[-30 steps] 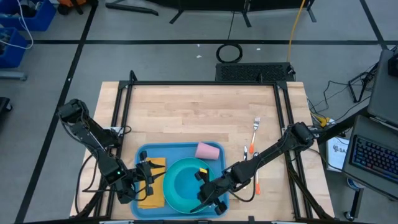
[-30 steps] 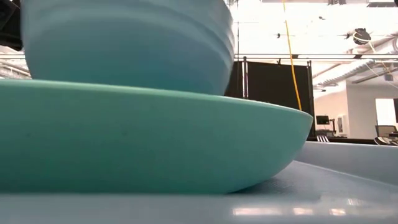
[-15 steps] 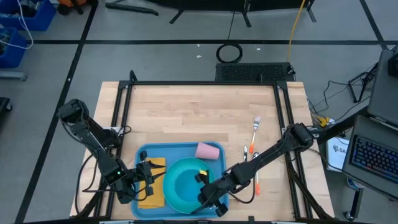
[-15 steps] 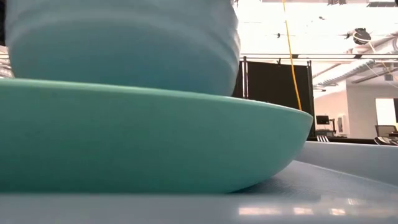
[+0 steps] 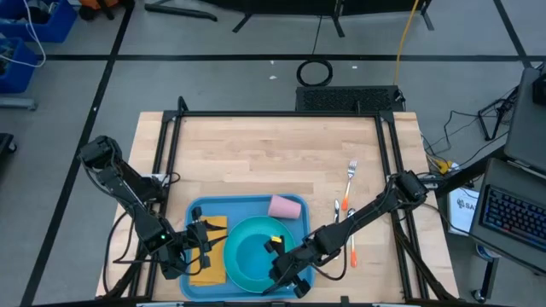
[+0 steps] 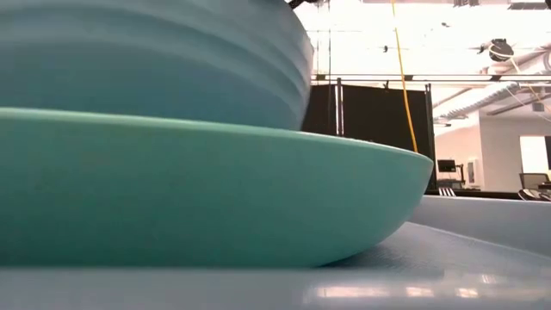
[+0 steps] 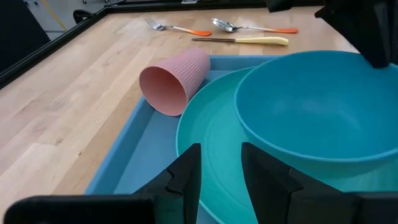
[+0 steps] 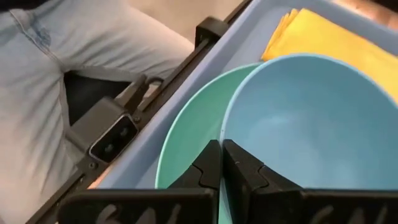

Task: Set up tray
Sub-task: Adjust the blue bowl on the green plate in the blue tray, then adjust the pink cup on the blue tray

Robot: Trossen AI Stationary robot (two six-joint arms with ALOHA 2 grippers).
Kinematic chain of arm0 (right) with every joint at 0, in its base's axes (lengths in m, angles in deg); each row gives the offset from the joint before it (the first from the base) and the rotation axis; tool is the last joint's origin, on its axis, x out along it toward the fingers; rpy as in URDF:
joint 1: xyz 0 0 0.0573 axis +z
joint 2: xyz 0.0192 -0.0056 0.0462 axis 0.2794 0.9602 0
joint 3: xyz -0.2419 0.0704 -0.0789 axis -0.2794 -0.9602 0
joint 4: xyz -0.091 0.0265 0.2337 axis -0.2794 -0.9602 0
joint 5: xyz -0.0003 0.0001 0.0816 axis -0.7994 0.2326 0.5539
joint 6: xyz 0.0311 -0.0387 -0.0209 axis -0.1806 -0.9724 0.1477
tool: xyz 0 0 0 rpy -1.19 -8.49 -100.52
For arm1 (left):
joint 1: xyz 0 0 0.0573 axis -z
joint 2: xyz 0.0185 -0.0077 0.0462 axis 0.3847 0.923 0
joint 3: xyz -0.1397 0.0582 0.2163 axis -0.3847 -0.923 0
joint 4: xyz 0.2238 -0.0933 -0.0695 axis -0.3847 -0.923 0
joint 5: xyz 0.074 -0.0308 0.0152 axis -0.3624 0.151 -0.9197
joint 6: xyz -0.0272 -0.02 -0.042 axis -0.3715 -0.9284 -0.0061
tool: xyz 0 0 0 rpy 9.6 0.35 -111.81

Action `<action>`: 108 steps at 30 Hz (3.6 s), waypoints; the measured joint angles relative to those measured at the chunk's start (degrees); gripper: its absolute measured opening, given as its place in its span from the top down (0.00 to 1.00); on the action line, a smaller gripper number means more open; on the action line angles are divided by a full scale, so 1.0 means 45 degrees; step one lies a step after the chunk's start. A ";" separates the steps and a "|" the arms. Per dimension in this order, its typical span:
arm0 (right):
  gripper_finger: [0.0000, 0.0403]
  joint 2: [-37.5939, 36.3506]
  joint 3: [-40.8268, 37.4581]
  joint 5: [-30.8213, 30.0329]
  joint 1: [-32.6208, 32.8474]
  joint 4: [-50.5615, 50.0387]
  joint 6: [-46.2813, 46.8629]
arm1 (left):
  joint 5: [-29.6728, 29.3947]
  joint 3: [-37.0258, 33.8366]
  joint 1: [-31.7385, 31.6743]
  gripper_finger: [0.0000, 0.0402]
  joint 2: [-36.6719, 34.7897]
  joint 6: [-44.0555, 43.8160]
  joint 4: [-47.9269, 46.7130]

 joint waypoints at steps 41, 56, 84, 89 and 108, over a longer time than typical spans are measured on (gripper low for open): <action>0.79 -0.1525 -0.0015 -0.0438 -0.0633 -0.0354 0.0758 | 0.0035 0.0000 0.0000 0.70 0.0000 0.0012 0.0002; 0.78 -0.2247 0.1253 0.2782 -0.4221 -0.5714 0.2127 | 0.0243 0.0000 0.0000 0.70 0.0000 0.0660 -0.0003; 0.55 0.2346 0.7821 0.2155 -0.5594 -1.2716 -0.1964 | 0.1243 0.0001 -0.1076 0.70 -0.0005 0.2001 0.0591; 0.57 0.2346 0.7820 0.1559 -0.5615 -1.2185 -0.2420 | 0.1394 0.0001 -0.1262 0.70 -0.0005 0.2285 0.0529; 0.58 0.1726 0.7349 0.1879 -0.5241 -1.2349 0.0683 | 0.1605 0.0005 -0.2604 0.70 -0.0010 0.1035 0.0427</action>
